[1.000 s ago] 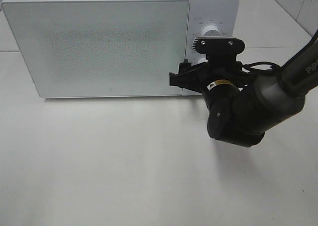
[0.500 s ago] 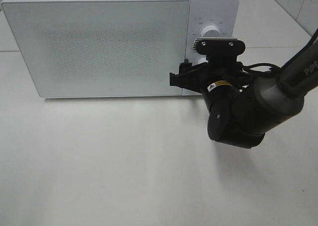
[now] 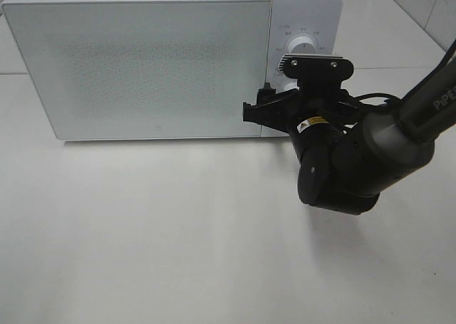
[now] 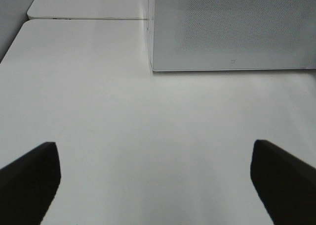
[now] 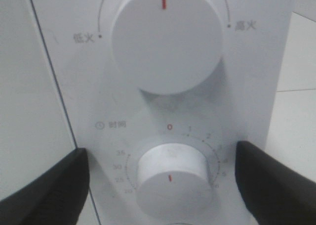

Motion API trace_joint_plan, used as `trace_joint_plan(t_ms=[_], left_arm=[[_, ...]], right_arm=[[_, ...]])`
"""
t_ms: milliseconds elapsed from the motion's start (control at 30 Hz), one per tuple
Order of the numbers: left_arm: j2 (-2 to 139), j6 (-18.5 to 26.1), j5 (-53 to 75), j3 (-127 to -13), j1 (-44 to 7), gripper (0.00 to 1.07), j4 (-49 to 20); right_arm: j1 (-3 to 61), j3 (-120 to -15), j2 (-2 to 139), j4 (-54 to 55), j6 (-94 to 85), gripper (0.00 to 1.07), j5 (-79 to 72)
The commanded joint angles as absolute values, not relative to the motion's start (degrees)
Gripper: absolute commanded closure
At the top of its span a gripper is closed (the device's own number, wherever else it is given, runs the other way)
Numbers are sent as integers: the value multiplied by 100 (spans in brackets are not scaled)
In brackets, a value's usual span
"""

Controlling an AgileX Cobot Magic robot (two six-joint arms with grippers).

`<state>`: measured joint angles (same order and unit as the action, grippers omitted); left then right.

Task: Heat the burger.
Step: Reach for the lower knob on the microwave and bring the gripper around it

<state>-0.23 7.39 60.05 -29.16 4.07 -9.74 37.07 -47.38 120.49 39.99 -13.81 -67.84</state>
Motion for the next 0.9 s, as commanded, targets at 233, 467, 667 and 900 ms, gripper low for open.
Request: trace_joint_plan(t_ms=[233, 467, 667, 900], left_arm=[[-143, 745, 5953, -2893, 395, 4, -1008], [-143, 745, 5953, -2893, 395, 4, -1008], [-143, 745, 5953, -2893, 395, 4, -1008], [-143, 745, 5953, -2893, 395, 4, -1008]], right_arm=[[3604, -4819, 12072, 3896, -1324, 43, -7305], [3604, -4819, 12072, 3810, -1266, 77, -7151], [3604, -4819, 12072, 3598, -1180, 107, -7116], [3604, -4819, 12072, 3358, -1163, 107, -7168]])
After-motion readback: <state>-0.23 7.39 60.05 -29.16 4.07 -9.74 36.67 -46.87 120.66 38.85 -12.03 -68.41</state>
